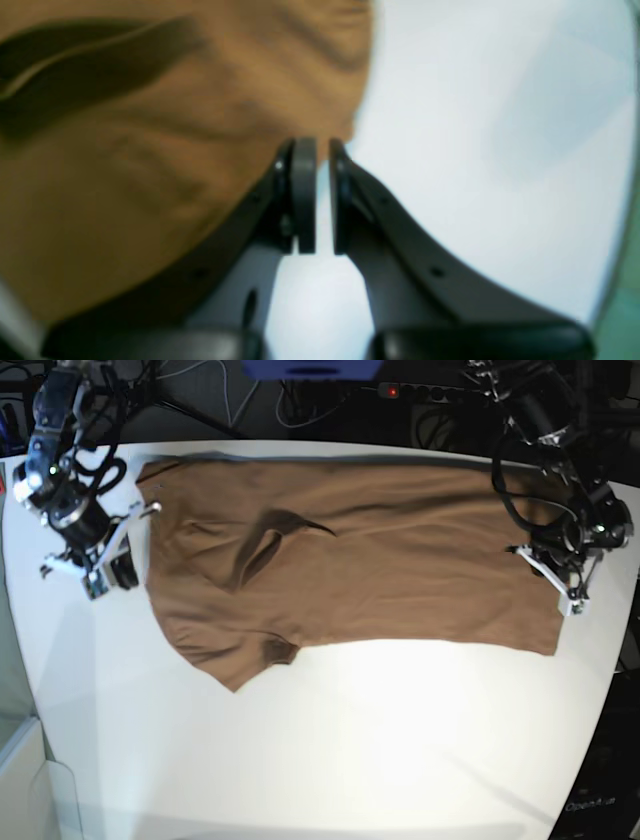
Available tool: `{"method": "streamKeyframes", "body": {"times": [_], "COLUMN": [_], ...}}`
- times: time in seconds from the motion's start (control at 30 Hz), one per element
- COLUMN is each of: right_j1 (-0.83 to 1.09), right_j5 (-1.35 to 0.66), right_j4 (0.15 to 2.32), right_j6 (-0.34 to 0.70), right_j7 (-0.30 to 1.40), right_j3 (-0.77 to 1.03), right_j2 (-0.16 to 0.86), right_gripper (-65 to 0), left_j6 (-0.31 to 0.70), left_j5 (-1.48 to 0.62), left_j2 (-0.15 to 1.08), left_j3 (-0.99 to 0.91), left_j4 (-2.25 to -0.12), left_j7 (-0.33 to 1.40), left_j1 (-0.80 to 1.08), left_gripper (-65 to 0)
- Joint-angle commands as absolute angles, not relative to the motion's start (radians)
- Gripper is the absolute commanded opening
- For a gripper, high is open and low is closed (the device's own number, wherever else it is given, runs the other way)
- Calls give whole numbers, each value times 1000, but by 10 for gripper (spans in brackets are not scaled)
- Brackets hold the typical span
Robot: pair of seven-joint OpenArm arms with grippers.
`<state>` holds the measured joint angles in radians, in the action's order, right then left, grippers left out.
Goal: Fold the T-shirt properly
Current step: 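Pull the shoulder edge taut with both grippers, then open the right gripper, then move the right gripper to the hem corner and pinch it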
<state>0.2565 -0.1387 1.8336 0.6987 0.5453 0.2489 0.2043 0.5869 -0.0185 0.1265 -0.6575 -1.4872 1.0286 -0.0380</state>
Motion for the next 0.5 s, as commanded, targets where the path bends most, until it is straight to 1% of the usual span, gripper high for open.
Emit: {"method": "streamKeyframes", "body": {"times": [0.0, 0.07, 0.17, 0.3, 0.4, 0.47], "right_j1": [202, 101, -56, -225, -317, -366], "right_j5": [-157, -160, -159, -157, -159, -159], "right_j4": [1844, 1797, 1676, 1465, 1322, 1234], "right_j6": [698, 698, 698, 698, 698, 698], "right_j7": [565, 638, 725, 756, 751, 750], "right_j3": [252, 252, 249, 209, 150, 120], "right_j2": [229, 249, 255, 285, 289, 289], "right_gripper": [-595, -559, -470, -370, -354, -355], "left_j6": [588, 588, 585, 581, 581, 581], "left_j5": [-30, -30, -25, -21, -19, -19], "left_j2": [124, 114, 104, 111, 139, 148], "left_j3": [-656, -656, -661, -661, -673, -684], "left_j4": [-1527, -1570, -1630, -1652, -1646, -1644], "left_j7": [1023, 1035, 1035, 1035, 1035, 1035], "left_j1": [-56, -58, -58, -56, -56, -56], "left_gripper": [-633, -632, -630, -628, -618, -580]}}
